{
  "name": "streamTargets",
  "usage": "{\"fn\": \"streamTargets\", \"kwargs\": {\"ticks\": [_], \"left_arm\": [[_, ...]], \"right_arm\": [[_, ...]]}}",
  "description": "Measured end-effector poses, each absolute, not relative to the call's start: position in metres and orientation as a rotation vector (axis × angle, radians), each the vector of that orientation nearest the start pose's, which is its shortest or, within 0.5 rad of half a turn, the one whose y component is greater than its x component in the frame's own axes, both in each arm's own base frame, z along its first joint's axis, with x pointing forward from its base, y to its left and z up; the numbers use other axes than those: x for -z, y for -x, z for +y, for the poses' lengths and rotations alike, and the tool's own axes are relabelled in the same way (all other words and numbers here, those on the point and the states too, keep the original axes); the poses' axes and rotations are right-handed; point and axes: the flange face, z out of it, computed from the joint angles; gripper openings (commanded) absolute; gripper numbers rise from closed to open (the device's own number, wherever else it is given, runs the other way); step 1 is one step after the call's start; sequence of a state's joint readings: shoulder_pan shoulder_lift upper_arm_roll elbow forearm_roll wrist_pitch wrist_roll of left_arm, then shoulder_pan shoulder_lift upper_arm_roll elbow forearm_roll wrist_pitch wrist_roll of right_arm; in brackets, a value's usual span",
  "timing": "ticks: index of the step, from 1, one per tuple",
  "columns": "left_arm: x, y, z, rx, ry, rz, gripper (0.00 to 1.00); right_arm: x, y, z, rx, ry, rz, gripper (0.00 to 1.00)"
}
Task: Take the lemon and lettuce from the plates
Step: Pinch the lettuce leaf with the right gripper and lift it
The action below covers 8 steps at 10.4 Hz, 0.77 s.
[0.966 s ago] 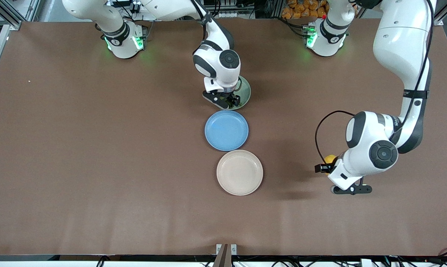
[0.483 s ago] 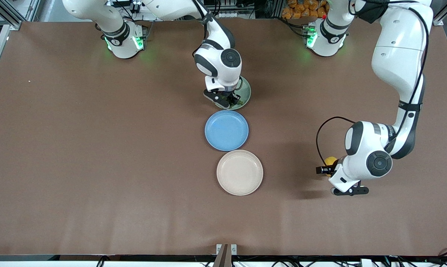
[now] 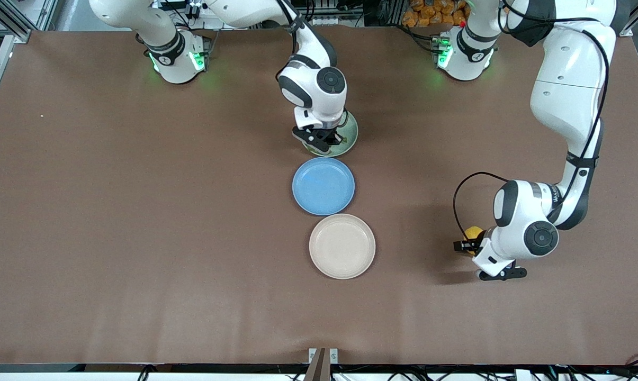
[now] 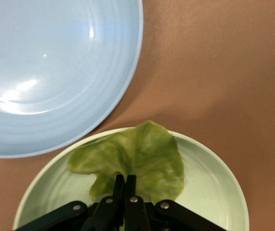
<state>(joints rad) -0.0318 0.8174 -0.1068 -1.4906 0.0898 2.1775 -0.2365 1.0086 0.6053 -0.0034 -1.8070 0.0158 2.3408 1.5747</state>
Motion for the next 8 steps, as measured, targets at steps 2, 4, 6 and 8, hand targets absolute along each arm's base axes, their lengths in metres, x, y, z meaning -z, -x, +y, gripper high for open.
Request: {"fn": "streamTargets", "kwargs": {"ticks": [2,4,6,8], "left_arm": [[-0.177,-0.695,-0.083,-0.195,3.119,-0.107,1.00],[-0.177,-0.695,-0.083,-0.194,3.119,-0.106,1.00],[-0.181,-0.697,-0.083,-0.175,3.116,-0.099,1.00],[-0.196,-0.703,-0.082,-0.133,3.101,-0.078,1.00]], "right_arm": [[-0.217,-0.351,0.547,-0.032,3.051,0.920,0.00],[-0.233,-0.358,0.544,-0.022,3.041,0.930,0.00],[-0.248,-0.372,0.531,-0.033,3.075,0.889,0.00],[-0.268,-0.397,0.506,-0.061,3.121,0.815,0.00]]}}
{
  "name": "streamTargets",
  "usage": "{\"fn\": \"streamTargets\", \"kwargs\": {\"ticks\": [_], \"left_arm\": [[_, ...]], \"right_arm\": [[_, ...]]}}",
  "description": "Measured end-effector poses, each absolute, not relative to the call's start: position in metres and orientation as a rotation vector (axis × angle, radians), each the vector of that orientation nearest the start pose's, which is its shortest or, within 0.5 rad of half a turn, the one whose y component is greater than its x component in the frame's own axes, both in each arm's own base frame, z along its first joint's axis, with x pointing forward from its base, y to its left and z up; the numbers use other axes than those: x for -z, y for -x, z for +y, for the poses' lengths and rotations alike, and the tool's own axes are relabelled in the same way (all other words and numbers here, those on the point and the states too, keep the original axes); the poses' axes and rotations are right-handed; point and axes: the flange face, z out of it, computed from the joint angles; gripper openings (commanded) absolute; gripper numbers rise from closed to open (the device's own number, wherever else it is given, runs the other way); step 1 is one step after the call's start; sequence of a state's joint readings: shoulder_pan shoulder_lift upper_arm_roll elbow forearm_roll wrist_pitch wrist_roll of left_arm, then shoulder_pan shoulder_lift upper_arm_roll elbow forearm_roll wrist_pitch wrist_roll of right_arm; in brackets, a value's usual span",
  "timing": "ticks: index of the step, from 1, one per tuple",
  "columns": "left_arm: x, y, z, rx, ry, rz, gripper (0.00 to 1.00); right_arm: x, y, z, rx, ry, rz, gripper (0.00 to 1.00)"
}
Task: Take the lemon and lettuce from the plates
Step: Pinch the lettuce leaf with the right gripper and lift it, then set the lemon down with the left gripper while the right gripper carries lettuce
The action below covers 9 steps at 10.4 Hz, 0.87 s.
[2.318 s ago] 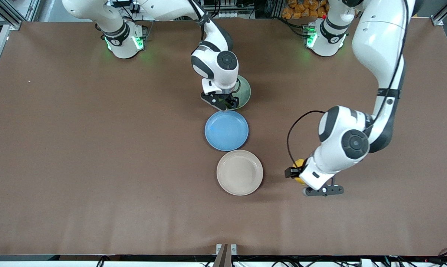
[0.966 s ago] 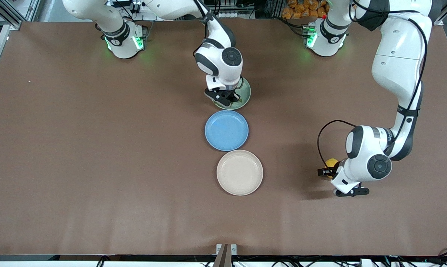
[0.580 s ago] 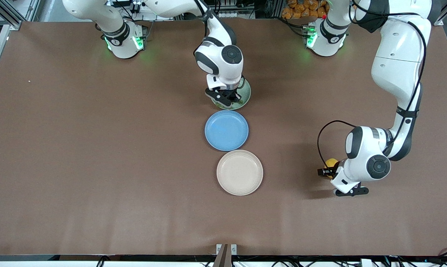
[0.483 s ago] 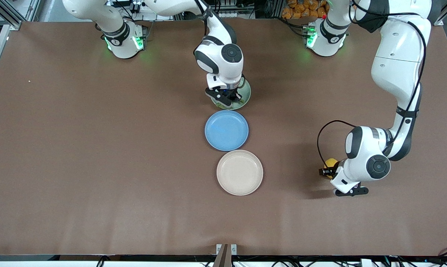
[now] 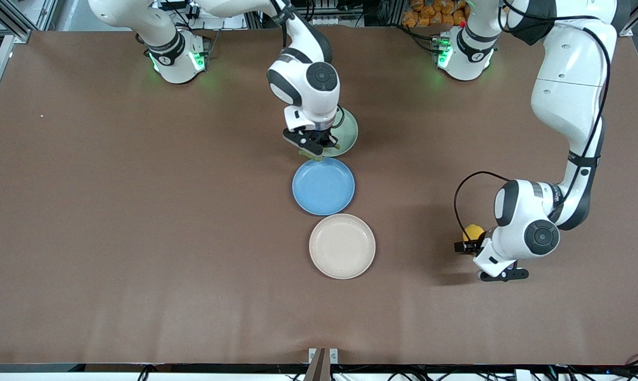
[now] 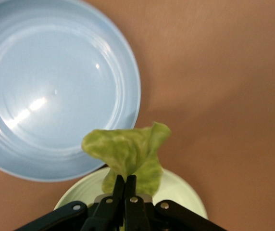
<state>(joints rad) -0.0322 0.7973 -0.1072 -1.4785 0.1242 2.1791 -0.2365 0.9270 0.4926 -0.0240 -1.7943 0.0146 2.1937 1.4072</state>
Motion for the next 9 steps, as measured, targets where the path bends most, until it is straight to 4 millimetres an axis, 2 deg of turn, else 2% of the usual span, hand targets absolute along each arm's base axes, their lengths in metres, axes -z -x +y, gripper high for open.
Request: {"fn": "streamTargets", "kwargs": {"ticks": [2,5,7,9], "left_arm": [[-0.216,-0.705,-0.079,-0.118,3.095,-0.080,1.00],[-0.256,-0.705,-0.075,-0.126,3.083,-0.089,1.00],[-0.286,-0.703,-0.076,-0.122,3.078,-0.090,1.00],[-0.319,-0.700,-0.077,-0.108,3.075,-0.088,1.00]], "right_arm": [[-0.283,-0.432,0.471,-0.098,3.161,0.732,0.00],[-0.284,-0.483,0.413,-0.133,3.176,0.661,0.00],[-0.283,-0.517,0.369,-0.151,3.174,0.642,0.00],[-0.282,-0.552,0.310,-0.182,3.167,0.658,0.00]]}}
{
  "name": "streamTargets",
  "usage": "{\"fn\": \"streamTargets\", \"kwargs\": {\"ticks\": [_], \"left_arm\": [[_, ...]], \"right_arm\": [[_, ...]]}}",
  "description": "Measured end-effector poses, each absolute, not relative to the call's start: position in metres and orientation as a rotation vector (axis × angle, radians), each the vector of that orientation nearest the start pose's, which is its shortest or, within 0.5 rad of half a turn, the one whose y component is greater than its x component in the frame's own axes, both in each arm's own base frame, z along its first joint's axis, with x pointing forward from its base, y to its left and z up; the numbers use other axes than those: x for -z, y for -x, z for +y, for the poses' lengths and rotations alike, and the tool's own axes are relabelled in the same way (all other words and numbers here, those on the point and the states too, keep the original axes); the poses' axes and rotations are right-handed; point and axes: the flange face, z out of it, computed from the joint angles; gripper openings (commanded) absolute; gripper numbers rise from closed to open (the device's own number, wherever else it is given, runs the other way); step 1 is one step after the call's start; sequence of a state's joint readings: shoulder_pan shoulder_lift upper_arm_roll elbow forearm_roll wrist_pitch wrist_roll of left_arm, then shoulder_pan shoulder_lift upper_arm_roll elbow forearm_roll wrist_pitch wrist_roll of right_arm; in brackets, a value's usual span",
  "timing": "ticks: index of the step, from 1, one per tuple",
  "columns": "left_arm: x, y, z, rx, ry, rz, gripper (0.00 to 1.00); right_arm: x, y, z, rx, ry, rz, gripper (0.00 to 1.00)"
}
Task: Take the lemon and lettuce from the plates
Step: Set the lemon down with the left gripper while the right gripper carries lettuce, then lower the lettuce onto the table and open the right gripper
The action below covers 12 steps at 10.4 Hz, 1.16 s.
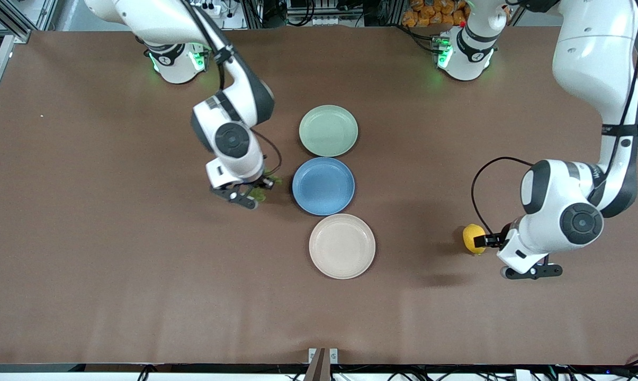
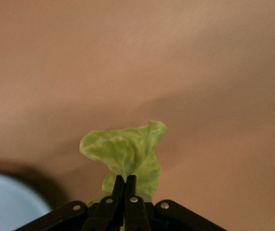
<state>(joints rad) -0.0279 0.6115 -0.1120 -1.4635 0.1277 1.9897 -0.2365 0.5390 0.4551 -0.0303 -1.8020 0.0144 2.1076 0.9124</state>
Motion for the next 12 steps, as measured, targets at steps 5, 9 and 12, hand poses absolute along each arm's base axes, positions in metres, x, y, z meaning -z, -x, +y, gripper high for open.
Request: {"fn": "streamTargets", "kwargs": {"ticks": [5,9,12], "left_arm": [[-0.411,-0.675,-0.079,-0.086,3.094,-0.114,1.00],[-0.473,-0.652,-0.079,-0.065,3.109,-0.131,1.00],[-0.512,-0.635,-0.077,-0.048,3.124,-0.097,1.00]], "right_arm": [[-0.280,-0.604,0.181,-0.239,3.155,0.599,0.00],[-0.280,-0.626,0.081,-0.228,3.178,0.564,0.01],[-0.273,-0.634,0.029,-0.165,3.226,0.528,0.08]]}}
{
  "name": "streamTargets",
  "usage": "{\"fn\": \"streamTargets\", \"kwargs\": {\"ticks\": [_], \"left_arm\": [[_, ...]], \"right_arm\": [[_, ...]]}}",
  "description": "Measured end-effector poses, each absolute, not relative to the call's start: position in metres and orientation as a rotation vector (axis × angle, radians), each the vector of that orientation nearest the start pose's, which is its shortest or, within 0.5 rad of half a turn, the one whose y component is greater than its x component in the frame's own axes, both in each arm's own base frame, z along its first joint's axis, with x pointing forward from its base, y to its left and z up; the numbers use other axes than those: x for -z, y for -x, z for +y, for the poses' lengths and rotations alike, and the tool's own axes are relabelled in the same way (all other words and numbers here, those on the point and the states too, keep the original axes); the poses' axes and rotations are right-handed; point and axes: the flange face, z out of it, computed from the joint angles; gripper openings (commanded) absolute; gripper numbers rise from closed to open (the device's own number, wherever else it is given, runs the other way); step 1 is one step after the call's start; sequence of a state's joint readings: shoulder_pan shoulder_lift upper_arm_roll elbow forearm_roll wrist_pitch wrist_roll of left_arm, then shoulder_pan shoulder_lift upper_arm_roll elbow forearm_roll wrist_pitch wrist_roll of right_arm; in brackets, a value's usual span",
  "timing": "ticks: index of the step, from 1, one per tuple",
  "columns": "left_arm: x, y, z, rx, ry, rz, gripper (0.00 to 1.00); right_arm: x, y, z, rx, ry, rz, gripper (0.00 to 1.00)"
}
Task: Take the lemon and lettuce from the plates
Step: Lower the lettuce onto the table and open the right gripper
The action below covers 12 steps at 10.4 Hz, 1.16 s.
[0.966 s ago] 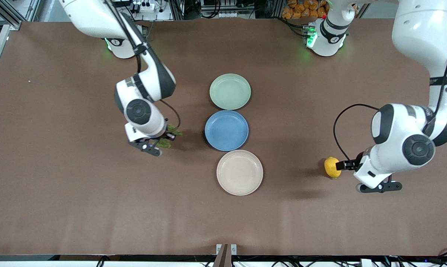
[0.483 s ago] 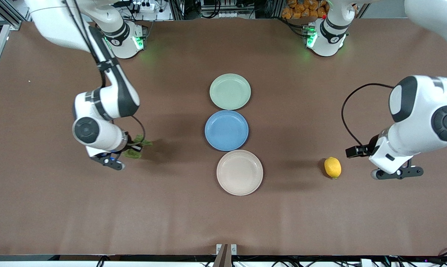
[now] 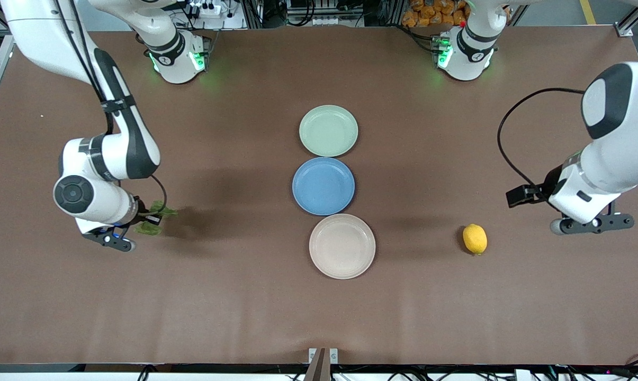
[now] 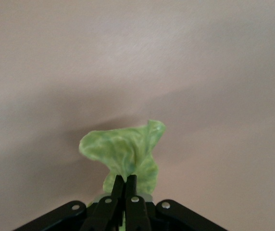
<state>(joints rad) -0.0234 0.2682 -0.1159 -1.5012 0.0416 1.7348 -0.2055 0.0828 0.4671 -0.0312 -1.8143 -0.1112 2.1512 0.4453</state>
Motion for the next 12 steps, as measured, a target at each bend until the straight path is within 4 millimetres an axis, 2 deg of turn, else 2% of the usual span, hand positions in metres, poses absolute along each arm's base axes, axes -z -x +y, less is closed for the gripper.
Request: {"fn": "streamTargets", "kwargs": {"ticks": [1,2,3,5,7,9,12], "left_arm": [[-0.527,-0.628,-0.076,-0.039,3.123,-0.085,1.00],[-0.542,-0.620,-0.076,-0.033,3.120,-0.084,1.00],[-0.556,-0.612,-0.075,-0.029,3.118,-0.079,1.00],[-0.579,-0.598,-0.075,-0.016,3.120,-0.048,1.00],[-0.595,-0.589,-0.073,-0.008,3.123,0.001,1.00],[-0.601,-0.583,-0.072,-0.019,3.121,0.051,1.00],[-0.617,-0.576,-0.071,-0.017,3.119,0.056,1.00]], "right_arm": [[-0.265,-0.635,0.007,-0.157,3.224,0.510,0.28],[-0.257,-0.636,-0.010,-0.164,3.221,0.507,0.72],[-0.250,-0.634,-0.016,-0.183,3.221,0.504,1.00],[-0.244,-0.630,-0.007,-0.204,3.223,0.476,1.00],[-0.249,-0.629,0.001,-0.193,3.222,0.458,1.00],[-0.269,-0.621,0.004,-0.165,3.222,0.429,1.00],[-0.298,-0.590,0.006,-0.030,3.216,0.325,1.00]]}}
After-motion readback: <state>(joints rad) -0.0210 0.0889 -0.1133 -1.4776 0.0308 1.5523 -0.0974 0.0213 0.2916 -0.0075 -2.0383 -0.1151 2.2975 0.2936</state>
